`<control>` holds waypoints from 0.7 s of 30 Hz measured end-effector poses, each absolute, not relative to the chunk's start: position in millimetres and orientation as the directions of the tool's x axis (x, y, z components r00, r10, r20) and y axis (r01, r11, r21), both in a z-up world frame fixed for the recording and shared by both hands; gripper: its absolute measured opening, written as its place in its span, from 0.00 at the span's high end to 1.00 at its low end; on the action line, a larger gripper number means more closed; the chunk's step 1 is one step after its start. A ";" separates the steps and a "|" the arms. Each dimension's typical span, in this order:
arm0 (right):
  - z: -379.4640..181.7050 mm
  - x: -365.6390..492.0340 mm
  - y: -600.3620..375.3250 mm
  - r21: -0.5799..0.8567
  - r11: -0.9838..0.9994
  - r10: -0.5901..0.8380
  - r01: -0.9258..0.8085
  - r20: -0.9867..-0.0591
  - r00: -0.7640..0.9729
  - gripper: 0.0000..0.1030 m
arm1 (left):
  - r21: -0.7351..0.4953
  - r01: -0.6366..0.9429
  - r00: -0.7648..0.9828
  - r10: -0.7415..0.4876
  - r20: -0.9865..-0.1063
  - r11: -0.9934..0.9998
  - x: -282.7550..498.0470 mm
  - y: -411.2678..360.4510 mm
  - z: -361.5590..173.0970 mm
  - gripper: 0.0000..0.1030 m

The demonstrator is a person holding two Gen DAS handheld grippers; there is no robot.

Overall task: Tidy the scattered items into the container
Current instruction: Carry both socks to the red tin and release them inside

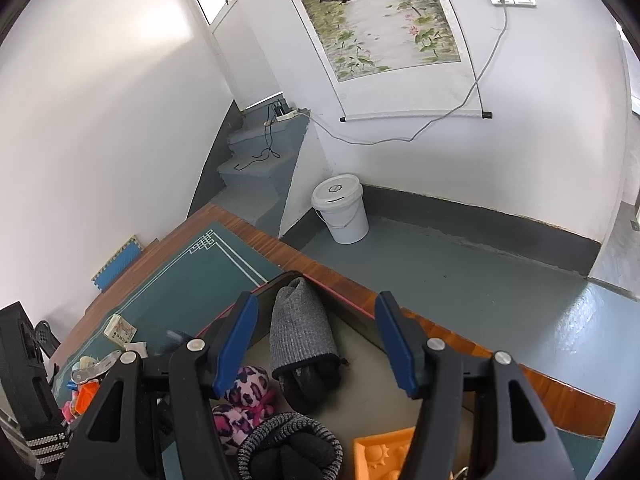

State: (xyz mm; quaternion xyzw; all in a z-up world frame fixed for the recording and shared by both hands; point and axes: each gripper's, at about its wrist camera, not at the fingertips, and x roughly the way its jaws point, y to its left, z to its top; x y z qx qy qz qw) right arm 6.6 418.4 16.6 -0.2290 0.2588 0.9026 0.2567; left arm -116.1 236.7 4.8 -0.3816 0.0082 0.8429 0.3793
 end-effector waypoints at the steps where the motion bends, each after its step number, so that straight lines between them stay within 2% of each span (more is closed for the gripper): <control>1: 16.6 6.6 418.2 0.350 -0.734 0.345 -0.582 -0.546 -0.763 0.37 | -0.283 -0.643 -0.419 0.636 -0.648 -0.712 -117.1 235.8 4.9 0.31; 10: 15.5 5.3 415.8 0.355 -0.740 0.338 -0.572 -0.539 -0.772 0.37 | -0.273 -0.612 -0.460 0.615 -0.641 -0.742 -115.9 217.2 7.7 0.29; 21: 21.5 3.5 393.9 0.350 -0.804 0.295 -0.481 -0.466 -0.834 0.33 | -0.228 -0.440 -0.562 0.464 -0.685 -0.869 -132.3 155.0 -4.6 0.29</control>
